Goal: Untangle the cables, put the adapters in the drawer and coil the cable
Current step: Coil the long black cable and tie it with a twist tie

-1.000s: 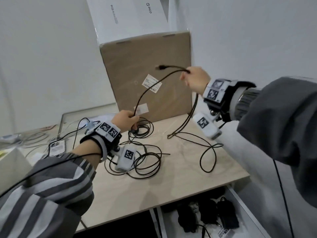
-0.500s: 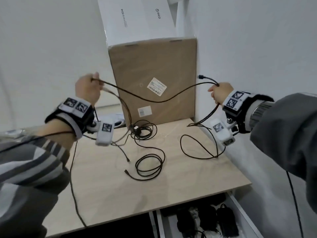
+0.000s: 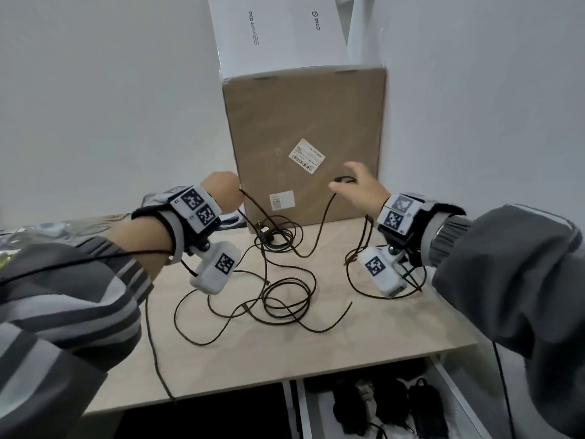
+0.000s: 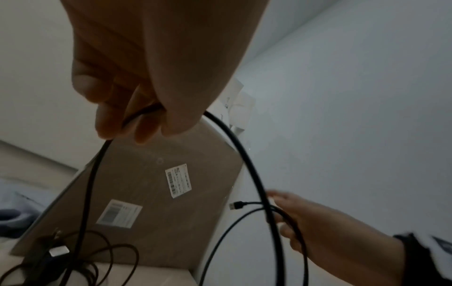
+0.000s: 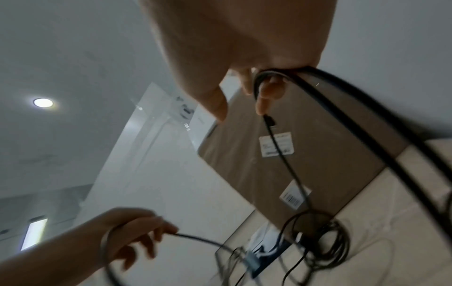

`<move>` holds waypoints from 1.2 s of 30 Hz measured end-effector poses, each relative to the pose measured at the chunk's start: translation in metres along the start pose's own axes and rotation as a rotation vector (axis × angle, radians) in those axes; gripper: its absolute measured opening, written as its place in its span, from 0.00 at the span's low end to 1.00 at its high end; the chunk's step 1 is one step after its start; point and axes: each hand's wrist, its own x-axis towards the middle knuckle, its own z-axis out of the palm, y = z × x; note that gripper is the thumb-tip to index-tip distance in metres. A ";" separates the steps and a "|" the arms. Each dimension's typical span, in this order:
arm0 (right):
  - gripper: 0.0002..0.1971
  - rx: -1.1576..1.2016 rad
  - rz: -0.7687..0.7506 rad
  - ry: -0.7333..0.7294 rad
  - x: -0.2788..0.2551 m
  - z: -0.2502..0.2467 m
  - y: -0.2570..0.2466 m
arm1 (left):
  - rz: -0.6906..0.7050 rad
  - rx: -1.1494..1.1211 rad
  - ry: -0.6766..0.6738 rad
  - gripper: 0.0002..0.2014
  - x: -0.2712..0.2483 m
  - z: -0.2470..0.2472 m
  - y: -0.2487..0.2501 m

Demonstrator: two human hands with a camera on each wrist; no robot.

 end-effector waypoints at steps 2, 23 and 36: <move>0.25 -0.063 -0.144 -0.192 -0.015 0.019 -0.017 | -0.003 0.016 0.021 0.17 -0.002 0.005 0.010; 0.14 -0.114 0.124 0.113 0.022 -0.025 0.019 | -0.457 -0.740 0.068 0.15 -0.004 0.059 -0.108; 0.13 0.069 0.392 0.206 0.018 -0.023 0.040 | -0.484 -0.934 0.165 0.17 -0.012 0.044 -0.119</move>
